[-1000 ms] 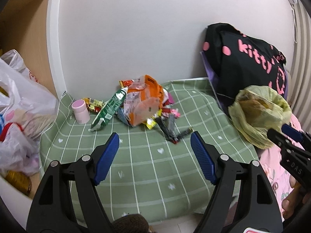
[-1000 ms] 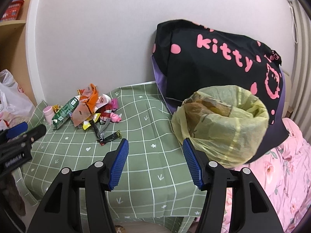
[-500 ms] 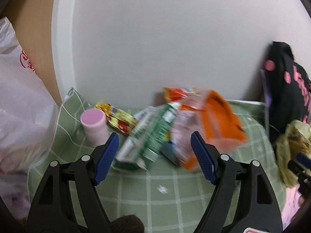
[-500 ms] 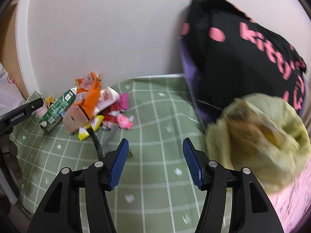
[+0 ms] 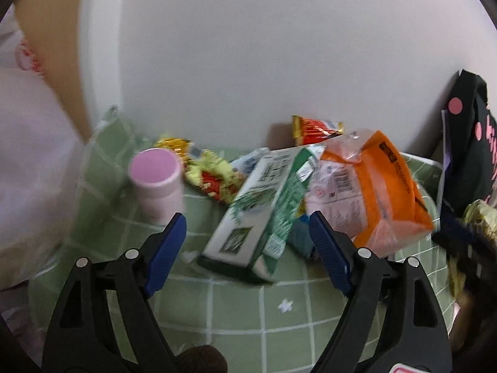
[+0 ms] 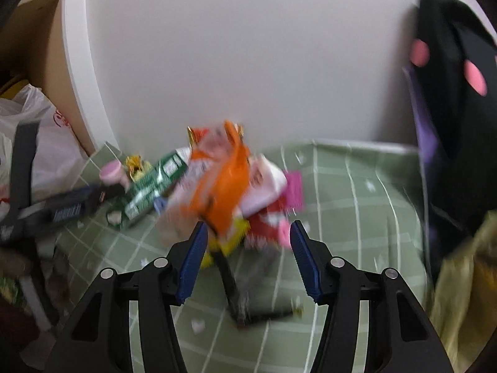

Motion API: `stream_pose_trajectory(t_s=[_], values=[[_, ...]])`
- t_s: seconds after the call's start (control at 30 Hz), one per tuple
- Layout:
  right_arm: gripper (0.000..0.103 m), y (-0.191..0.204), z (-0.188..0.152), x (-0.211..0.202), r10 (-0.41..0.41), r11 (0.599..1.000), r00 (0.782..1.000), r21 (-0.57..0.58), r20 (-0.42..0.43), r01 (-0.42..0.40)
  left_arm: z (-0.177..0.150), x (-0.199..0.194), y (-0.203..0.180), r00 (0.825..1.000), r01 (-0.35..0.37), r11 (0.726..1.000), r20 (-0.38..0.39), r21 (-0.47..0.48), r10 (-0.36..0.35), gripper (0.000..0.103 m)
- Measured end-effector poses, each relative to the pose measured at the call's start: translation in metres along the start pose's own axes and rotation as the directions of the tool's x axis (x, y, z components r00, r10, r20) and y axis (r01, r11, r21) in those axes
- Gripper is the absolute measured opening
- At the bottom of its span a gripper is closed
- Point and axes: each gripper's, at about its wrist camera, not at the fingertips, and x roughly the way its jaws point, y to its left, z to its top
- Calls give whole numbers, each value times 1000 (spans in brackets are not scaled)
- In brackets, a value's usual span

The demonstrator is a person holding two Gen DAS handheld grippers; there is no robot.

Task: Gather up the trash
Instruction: 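Grasp the milk carton with the left tool while the right tool grasps the orange bag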

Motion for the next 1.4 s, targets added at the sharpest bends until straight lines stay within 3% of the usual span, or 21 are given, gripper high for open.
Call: stream_pose_trajectory(t_s=[0.1, 0.23, 0.47, 0.6, 0.77, 0.9, 1.0, 1.13, 1.2, 1.23, 1.27, 1.33, 1.4], values=[[52, 6, 20, 17, 58, 998, 998, 14, 8, -58, -4, -13, 8, 1000, -10, 1000, 0, -11, 10, 77], [52, 19, 50, 47, 53, 998, 998, -19, 45, -53, -6, -24, 22, 999, 25, 997, -20, -78, -26, 77], [52, 15, 95, 61, 151, 987, 987, -71, 51, -147, -3, -19, 16, 998, 17, 1000, -57, -7, -17, 77], [52, 9, 90, 45, 128, 990, 990, -60, 56, -125, 0, -13, 18, 998, 20, 1000, -52, -23, -21, 77], [52, -5, 48, 46, 0, 994, 998, -105, -66, -7, 7, 3, 22, 996, 63, 997, -63, -42, -66, 77], [52, -28, 43, 22, -27, 998, 999, -64, -31, 25, 11, 19, 16, 993, 79, 996, -88, -30, -81, 77], [52, -32, 62, 16, 15, 998, 1000, -53, -10, -16, 10, 21, 13, 992, 78, 997, -95, -20, -80, 77], [52, 3, 86, 59, 144, 983, 987, -107, -65, -151, 11, 18, 17, 993, 71, 997, -96, -17, -72, 77], [52, 17, 88, 83, 157, 976, 982, -135, -102, -170, 14, 23, 15, 990, 79, 997, -115, 0, -78, 77], [46, 23, 87, 100, 153, 975, 979, -140, -134, -172, 15, 24, 14, 989, 85, 996, -123, 12, -83, 77], [31, 26, 85, 112, 150, 975, 975, -140, -165, -174, 16, 25, 12, 988, 91, 996, -130, 26, -87, 77], [13, 23, 76, 132, 175, 971, 952, -113, -250, -208, 20, 27, 6, 983, 111, 992, -152, 58, -101, 77], [11, 12, 70, 118, 214, 969, 947, -74, -241, -238, 23, 32, -3, 977, 137, 986, -177, 97, -118, 77]])
